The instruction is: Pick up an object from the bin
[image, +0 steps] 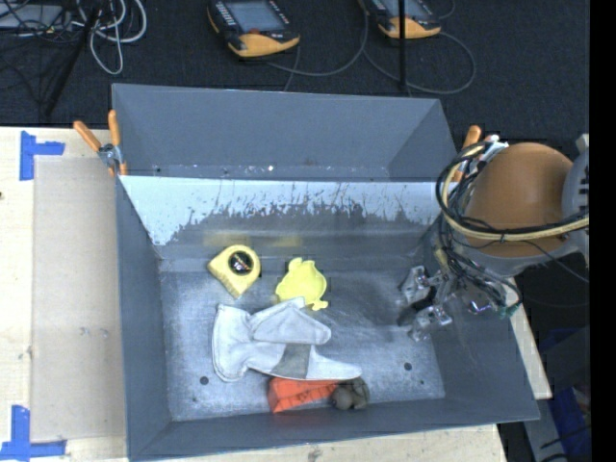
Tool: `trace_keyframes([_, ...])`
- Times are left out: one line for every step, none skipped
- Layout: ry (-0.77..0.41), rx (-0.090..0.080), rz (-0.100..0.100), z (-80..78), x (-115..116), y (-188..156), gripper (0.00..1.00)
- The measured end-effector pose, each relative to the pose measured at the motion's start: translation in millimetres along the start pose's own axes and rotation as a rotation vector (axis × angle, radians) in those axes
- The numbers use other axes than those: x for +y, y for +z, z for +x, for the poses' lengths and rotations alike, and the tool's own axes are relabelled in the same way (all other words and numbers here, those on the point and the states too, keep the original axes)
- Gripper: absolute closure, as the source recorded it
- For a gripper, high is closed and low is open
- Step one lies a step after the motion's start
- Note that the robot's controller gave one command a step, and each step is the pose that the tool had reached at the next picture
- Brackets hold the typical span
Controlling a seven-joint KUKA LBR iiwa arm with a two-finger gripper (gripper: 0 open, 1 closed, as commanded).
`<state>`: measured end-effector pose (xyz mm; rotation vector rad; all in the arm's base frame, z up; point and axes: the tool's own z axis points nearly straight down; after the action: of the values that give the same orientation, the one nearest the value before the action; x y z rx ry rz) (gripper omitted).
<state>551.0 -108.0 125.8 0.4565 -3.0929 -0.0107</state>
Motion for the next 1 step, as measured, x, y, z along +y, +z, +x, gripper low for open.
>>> trace_keyframes([0.022,-0.016,0.008,1.2,5.9,-48.3,1.00])
